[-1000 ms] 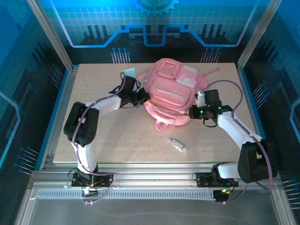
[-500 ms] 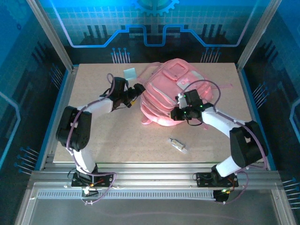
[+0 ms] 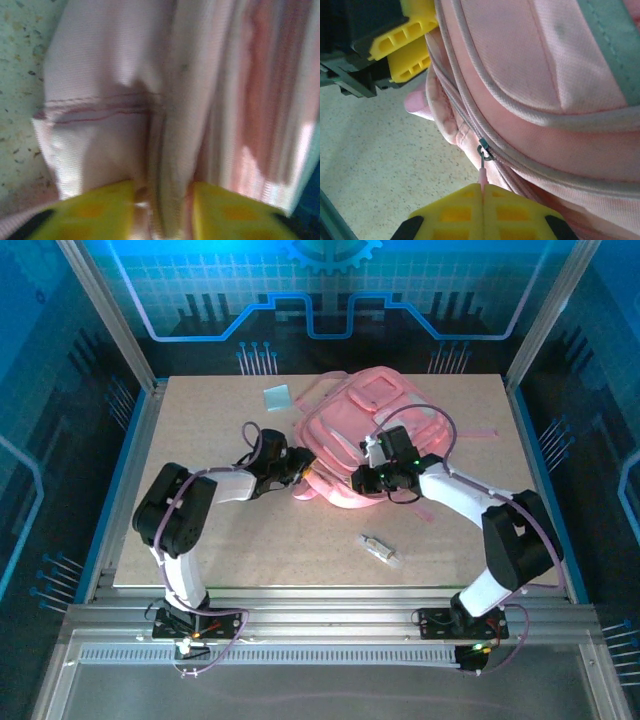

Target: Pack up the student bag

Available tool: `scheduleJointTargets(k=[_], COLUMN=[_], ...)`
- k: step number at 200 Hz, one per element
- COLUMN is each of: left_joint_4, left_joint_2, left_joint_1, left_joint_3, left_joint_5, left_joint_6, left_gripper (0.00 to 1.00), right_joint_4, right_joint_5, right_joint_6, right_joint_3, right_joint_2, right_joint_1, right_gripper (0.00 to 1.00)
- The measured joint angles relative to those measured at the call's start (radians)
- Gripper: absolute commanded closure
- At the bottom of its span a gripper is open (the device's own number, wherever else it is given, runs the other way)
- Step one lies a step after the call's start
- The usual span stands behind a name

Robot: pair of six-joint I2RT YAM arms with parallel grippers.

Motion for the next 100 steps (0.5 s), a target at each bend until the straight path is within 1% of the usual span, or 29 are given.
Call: scheduleJointTargets(k=[7, 42, 71, 100], left_joint_4=[0.009, 0.002, -0.019, -0.05], left_joint_2=[0.009, 0.011, -0.001, -0.026], left_joint_1=[-0.001, -0.005, 0.005, 0.016], left_joint_3=[0.002, 0.015, 0.016, 0.016], left_joint_5=[0.005, 0.023, 0.035, 0.046], left_joint_6=[0.006, 0.03, 0.064, 0.091], left_gripper=[1.0, 1.0, 1.0, 1.0], right_joint_4=[-0.01, -0.05, -0.089, -0.101], right_joint_5=[0.016, 0.078, 0.134, 0.168], right_joint_6=[-0.008, -0.056, -0.101, -0.134], right_joint_3=[-0.007, -0.051, -0.075, -0.079], right_joint_2=[-0.013, -0.083, -0.128, -0.132], right_joint_1=[-0.001, -0.039, -0.101, -0.179], right_gripper=[1.0, 1.0, 1.0, 1.0])
